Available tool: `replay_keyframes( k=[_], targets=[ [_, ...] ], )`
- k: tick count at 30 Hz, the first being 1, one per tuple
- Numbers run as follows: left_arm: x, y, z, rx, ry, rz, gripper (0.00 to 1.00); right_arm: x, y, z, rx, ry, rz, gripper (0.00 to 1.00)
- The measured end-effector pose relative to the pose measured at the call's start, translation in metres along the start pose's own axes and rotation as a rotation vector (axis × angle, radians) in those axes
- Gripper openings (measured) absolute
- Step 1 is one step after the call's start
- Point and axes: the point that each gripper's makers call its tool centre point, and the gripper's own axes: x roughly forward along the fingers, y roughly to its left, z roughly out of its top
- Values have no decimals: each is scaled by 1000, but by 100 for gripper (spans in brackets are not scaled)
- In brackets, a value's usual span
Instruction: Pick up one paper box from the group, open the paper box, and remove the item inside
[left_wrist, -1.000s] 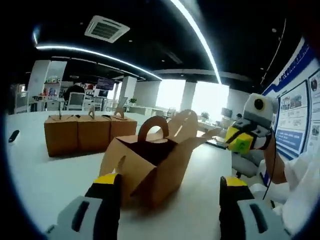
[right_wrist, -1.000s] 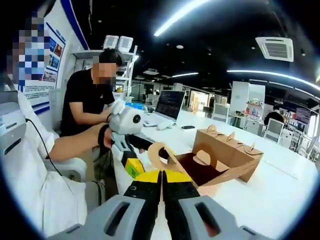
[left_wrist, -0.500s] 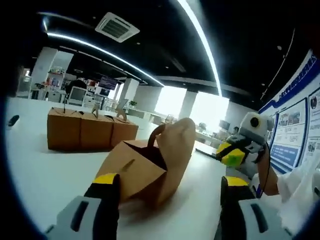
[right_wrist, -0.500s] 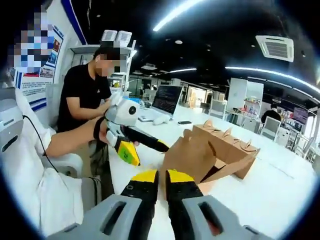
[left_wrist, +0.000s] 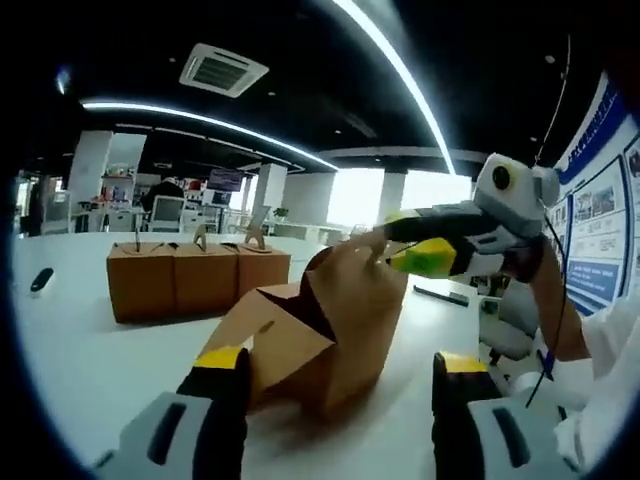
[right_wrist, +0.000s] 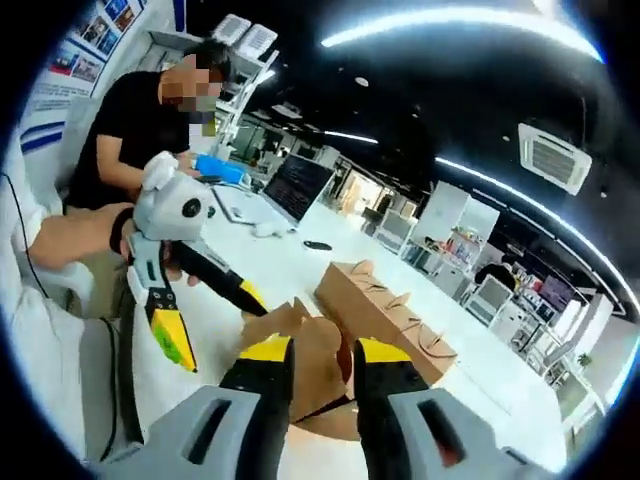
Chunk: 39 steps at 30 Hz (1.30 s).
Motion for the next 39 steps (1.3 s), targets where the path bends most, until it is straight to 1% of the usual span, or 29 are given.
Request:
replay_keyframes(
  k=[1, 2, 5, 9, 12, 13, 14, 15, 16, 17, 18, 19, 20, 22, 23, 25, 28, 31, 33, 37, 39],
  targets=[
    [-1, 0, 0, 2, 1, 2, 74, 2, 1, -2, -4, 5, 3, 10],
    [-1, 0, -1, 0, 2, 1, 74, 2, 1, -1, -5, 3, 4, 6],
    [-2, 0, -4, -2, 8, 1, 73, -3, 1, 3, -26, -11, -7, 4],
    [-1, -2, -8, -10, 8, -1, 74, -9, 8, 10, -63, -31, 0, 3],
    [2, -3, -10, 3, 9, 15, 73, -13, 10, 15, -81, -47, 7, 3],
    [3, -2, -11, 25, 15, 37, 73, -15, 12, 18, -83, -56, 17, 3],
    [4, 2, -10, 36, 14, 73, 71, -17, 15, 21, -80, -66, 26, 3],
    [4, 5, -10, 46, 12, 99, 67, -18, 17, 22, -80, -71, 32, 3],
    [5, 13, -8, 73, 0, 160, 62, -19, 19, 23, -77, -78, 45, 3],
    [5, 18, -6, 80, -19, 209, 55, -19, 21, 24, -76, -81, 55, 3],
    [5, 22, -4, 59, -40, 245, 50, -19, 23, 24, -66, -86, 64, 3],
    [7, 19, -6, 34, -44, 230, 49, -20, 24, 26, -60, -93, 70, 3],
    [8, 18, -7, 23, -41, 232, 49, -20, 25, 26, -59, -94, 71, 3],
    [9, 17, -7, 19, -56, 251, 48, -21, 25, 26, -59, -94, 72, 3],
    [9, 17, -7, 17, -63, 261, 48, -26, 29, 28, -75, -98, 82, 3],
    [10, 14, -8, 12, -72, 266, 45, -28, 35, 28, -73, -104, 106, 3],
    [10, 14, -8, 6, -83, 281, 45, -31, 42, 27, -81, -104, 124, 3],
    [10, 13, -9, 3, -90, 289, 44, -35, 47, 24, -85, -103, 138, 3],
    [10, 12, -12, 6, -88, 297, 42, -39, 52, 23, -83, -105, 160, 3],
    [7, 13, -15, 15, -86, 314, 39, -43, 64, 15, -89, -97, 199, 3],
    [4, 14, -14, 12, -91, 311, 39, -44, 67, 12, -87, -93, 209, 3]
  ],
)
